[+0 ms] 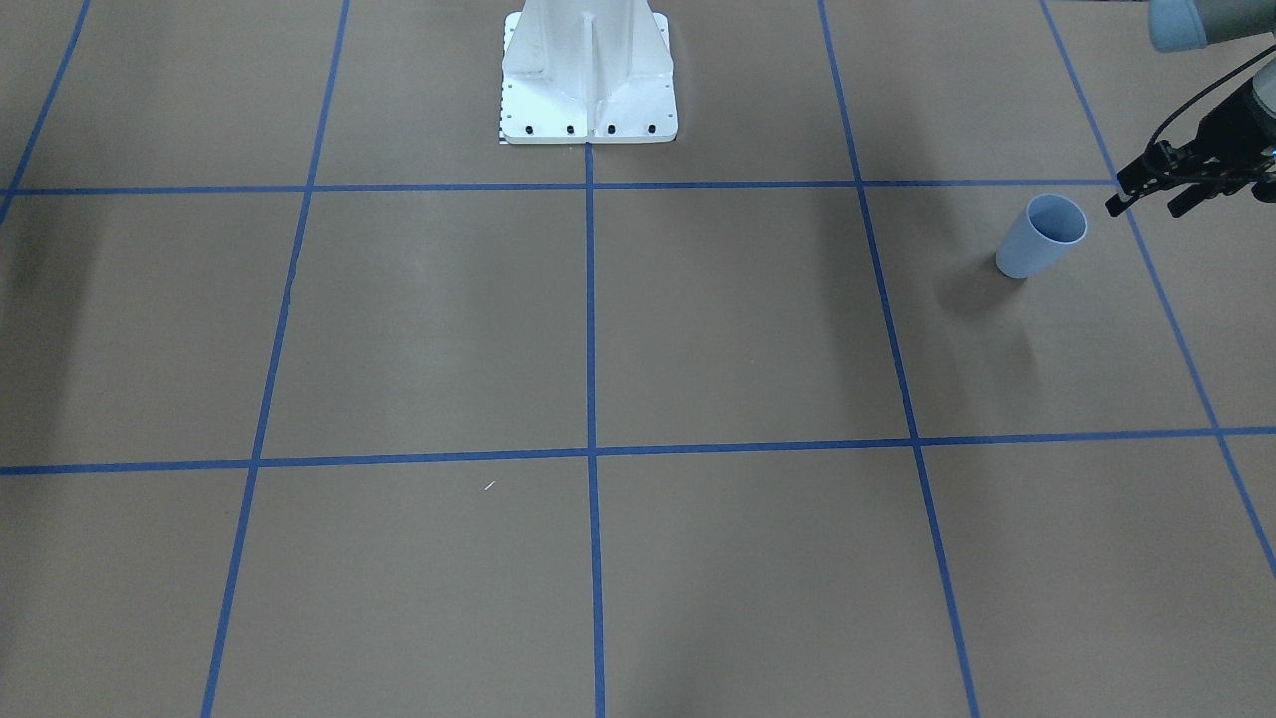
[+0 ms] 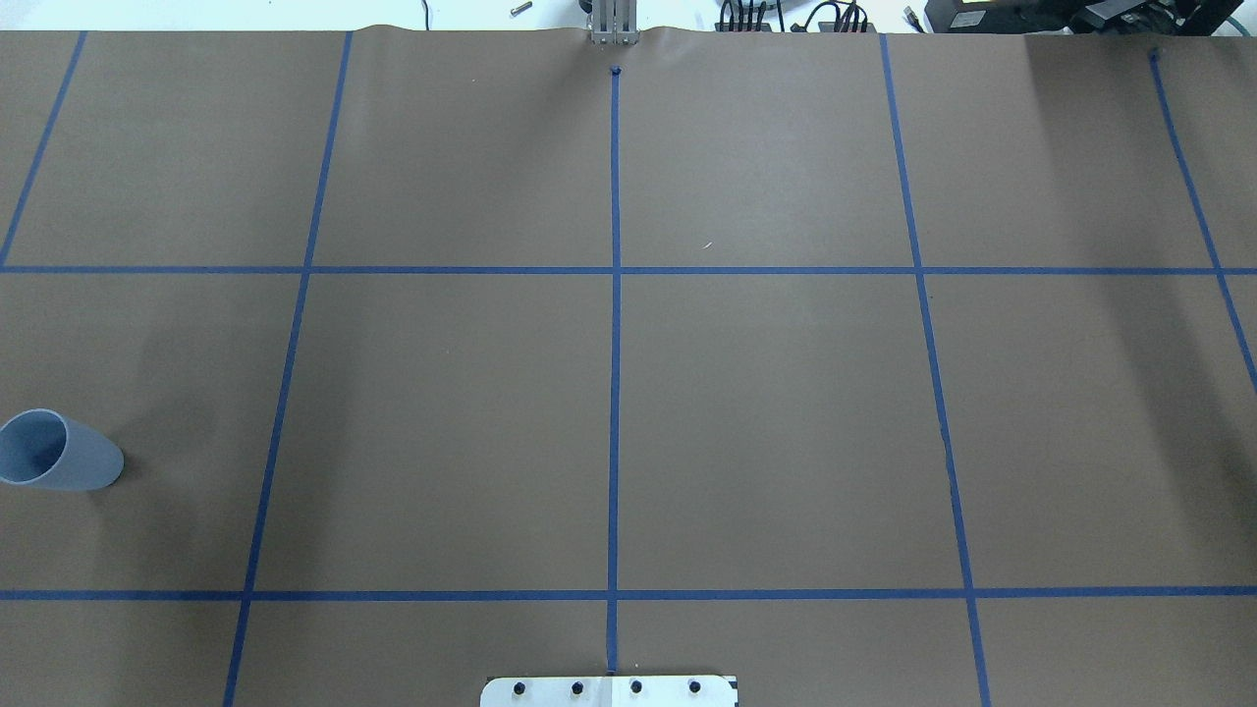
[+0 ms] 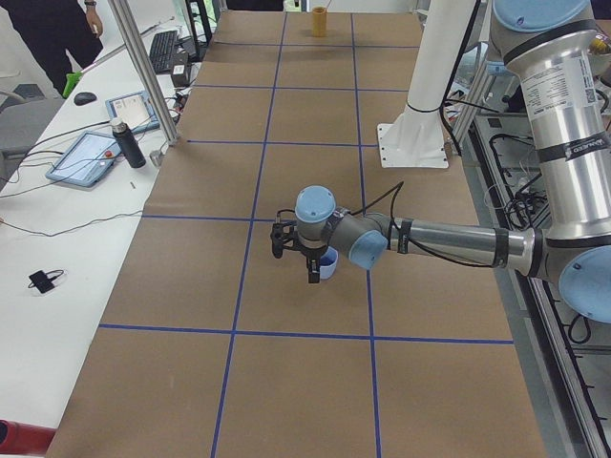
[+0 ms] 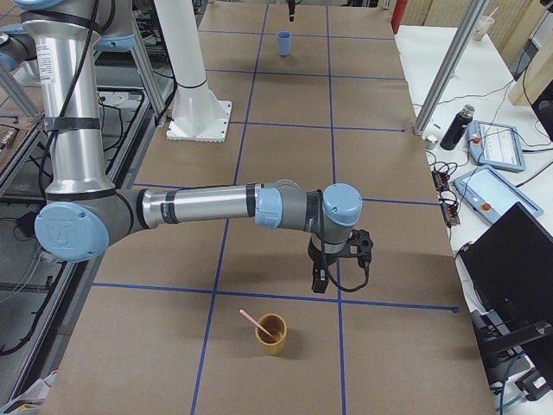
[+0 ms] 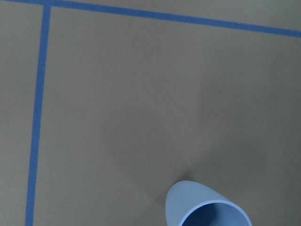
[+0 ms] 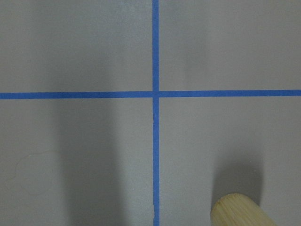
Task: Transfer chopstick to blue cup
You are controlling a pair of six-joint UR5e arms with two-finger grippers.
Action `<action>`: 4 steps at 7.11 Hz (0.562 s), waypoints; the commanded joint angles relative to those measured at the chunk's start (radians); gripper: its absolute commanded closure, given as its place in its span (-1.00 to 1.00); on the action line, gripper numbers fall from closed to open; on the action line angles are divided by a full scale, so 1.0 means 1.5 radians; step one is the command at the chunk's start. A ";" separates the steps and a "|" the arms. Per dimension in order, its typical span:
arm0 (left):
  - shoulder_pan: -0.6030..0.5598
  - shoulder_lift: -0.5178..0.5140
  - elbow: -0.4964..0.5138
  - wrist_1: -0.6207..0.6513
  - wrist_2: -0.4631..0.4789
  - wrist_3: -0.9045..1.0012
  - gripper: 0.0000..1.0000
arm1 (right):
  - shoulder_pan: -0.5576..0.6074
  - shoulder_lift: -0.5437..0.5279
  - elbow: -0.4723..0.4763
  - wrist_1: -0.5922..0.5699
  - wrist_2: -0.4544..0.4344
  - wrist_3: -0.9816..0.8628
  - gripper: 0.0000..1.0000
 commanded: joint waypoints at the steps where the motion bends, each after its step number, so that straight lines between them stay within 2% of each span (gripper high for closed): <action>1: 0.037 -0.005 0.020 -0.005 -0.001 -0.007 -0.97 | -0.003 0.001 -0.001 0.000 0.000 0.000 -1.00; 4: 0.055 -0.027 0.049 -0.006 -0.002 -0.011 -0.96 | -0.004 0.002 -0.002 -0.001 0.000 0.000 -1.00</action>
